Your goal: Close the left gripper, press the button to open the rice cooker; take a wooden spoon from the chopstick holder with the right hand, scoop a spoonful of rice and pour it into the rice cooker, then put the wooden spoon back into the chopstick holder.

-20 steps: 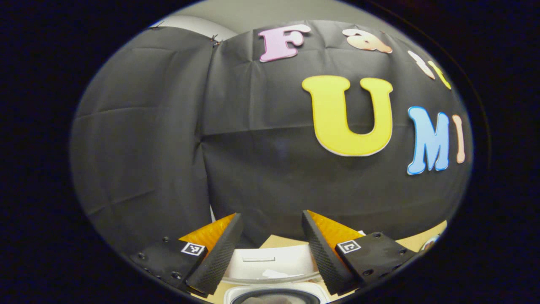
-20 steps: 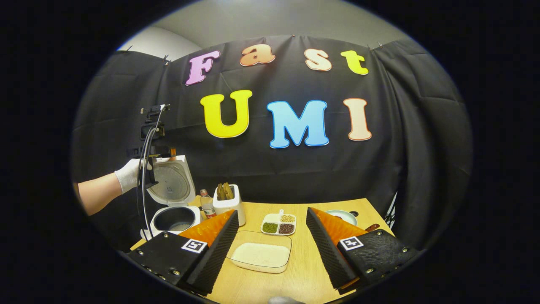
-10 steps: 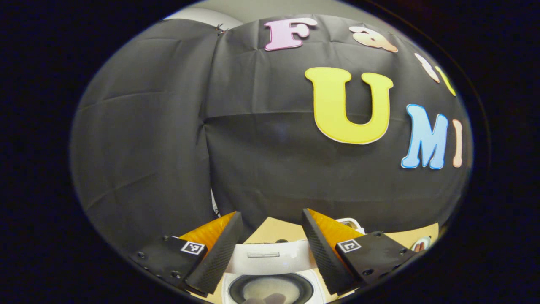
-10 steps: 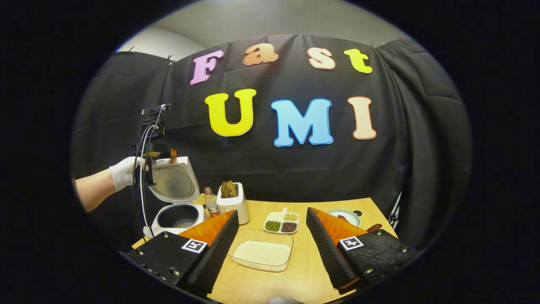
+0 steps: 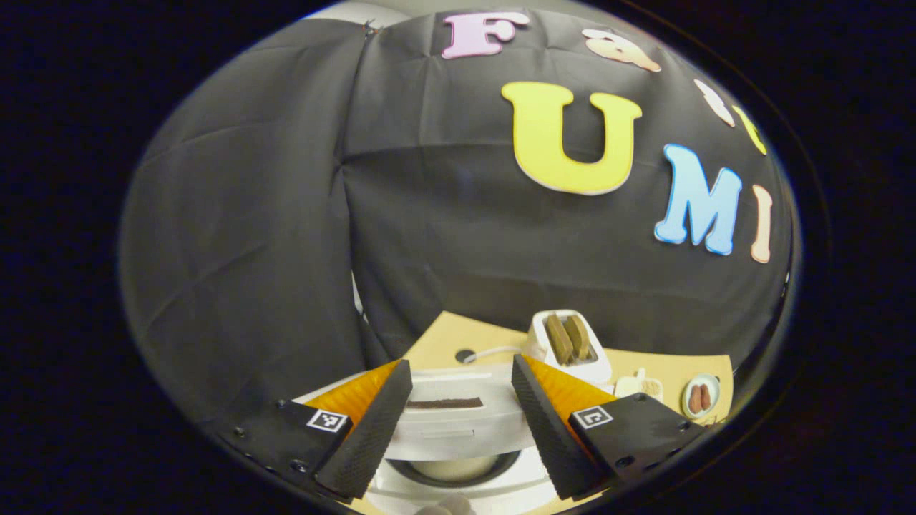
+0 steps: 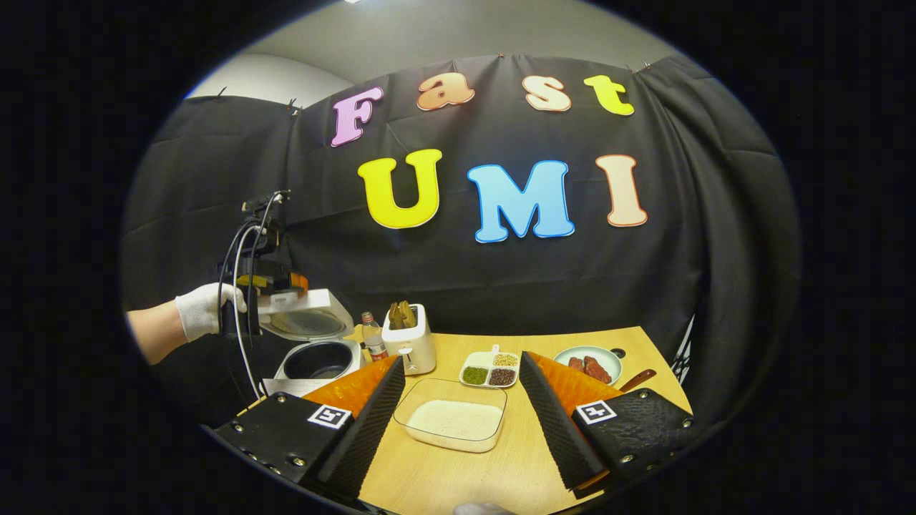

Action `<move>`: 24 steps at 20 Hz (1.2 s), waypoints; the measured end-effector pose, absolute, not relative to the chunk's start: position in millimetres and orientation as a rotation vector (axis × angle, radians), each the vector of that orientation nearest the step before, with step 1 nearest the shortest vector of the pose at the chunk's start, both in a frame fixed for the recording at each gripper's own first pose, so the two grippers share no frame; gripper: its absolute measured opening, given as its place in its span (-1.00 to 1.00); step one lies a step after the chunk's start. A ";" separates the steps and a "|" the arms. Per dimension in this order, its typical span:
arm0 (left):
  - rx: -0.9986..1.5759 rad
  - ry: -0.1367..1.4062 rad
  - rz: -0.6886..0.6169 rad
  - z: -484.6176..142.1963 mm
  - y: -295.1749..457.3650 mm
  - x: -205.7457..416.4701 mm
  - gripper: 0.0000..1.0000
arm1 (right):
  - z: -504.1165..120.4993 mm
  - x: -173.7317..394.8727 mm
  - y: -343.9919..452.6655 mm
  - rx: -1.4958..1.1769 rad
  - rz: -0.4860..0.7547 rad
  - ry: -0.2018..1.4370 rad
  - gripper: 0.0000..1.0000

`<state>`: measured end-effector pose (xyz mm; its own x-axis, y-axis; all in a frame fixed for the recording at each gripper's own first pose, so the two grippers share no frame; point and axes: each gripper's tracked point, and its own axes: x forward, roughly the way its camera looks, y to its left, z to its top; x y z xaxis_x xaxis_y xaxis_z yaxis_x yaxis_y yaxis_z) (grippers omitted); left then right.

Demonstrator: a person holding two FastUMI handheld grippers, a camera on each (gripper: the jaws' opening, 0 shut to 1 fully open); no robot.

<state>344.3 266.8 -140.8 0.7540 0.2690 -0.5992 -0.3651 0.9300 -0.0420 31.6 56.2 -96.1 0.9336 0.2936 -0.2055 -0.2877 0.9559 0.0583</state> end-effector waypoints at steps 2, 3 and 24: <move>-0.200 0.719 0.337 -155.5 266.7 336.6 1.00 | -95.1 29.9 54.8 0.023 0.303 0.211 0.97; -0.199 0.747 0.331 -161.2 265.1 336.9 0.98 | -95.2 27.8 55.2 0.028 0.307 0.210 0.97; -0.098 1.000 0.204 -188.5 252.1 308.3 1.00 | -97.0 27.0 58.8 0.102 0.364 0.254 0.97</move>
